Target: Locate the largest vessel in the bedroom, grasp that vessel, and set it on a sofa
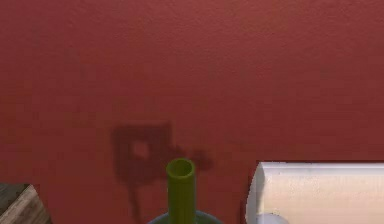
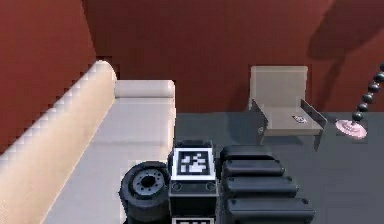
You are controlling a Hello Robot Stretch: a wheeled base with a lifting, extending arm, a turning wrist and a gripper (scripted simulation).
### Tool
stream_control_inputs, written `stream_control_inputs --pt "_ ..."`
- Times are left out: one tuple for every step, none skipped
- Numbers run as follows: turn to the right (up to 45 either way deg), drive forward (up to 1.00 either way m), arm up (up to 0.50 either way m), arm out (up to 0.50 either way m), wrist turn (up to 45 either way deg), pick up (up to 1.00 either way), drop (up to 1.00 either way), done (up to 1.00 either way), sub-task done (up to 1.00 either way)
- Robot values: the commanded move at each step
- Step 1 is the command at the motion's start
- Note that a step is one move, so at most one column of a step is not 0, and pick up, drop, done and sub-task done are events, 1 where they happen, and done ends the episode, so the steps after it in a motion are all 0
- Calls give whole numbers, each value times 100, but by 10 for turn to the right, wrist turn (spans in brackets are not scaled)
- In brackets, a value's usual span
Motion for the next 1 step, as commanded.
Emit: stream_control_inputs --pt "0 45 0 0 0 0 0 0 0"
